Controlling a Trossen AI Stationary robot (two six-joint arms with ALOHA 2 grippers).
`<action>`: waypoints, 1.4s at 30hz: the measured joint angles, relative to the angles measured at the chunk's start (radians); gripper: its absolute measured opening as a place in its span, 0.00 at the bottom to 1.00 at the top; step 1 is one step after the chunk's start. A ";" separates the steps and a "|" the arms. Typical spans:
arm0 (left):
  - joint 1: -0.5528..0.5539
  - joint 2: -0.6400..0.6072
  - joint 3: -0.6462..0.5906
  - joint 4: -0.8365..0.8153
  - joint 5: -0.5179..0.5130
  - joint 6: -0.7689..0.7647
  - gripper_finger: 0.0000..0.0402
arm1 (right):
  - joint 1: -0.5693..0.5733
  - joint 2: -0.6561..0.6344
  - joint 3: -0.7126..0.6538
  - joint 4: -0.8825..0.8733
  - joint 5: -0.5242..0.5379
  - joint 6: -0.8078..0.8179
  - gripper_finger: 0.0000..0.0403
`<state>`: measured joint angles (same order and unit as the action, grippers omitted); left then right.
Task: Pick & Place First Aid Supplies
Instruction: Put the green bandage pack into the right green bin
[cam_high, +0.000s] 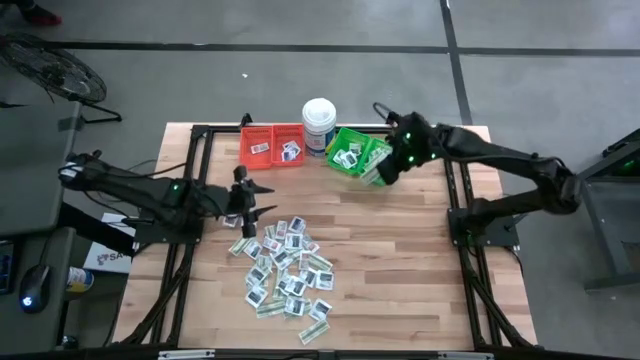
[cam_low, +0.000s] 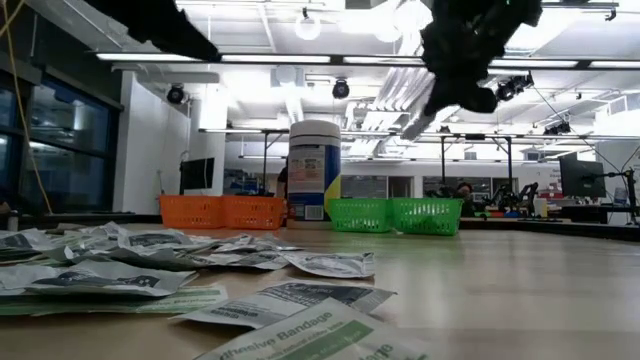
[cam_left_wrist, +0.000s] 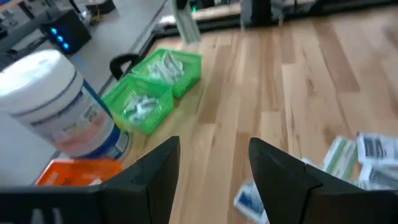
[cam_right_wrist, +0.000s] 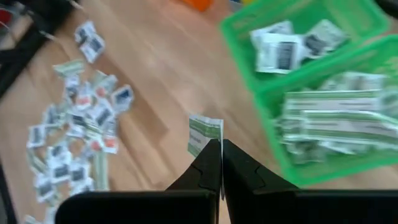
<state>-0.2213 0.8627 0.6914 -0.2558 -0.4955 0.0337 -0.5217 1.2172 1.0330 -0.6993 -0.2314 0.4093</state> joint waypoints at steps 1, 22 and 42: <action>0.018 0.000 0.000 0.021 0.022 0.011 0.47 | -0.038 0.002 0.000 -0.014 -0.017 -0.035 0.00; 0.254 -0.002 0.000 0.135 0.191 0.061 0.47 | -0.387 0.377 0.000 0.070 -0.245 -0.594 0.00; 0.254 -0.002 0.000 0.134 0.144 0.036 0.47 | -0.390 0.416 0.000 0.114 -0.233 -0.611 0.23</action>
<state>0.0330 0.8612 0.6918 -0.1215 -0.3511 0.0693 -0.9115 1.6329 1.0332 -0.5858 -0.4647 -0.2012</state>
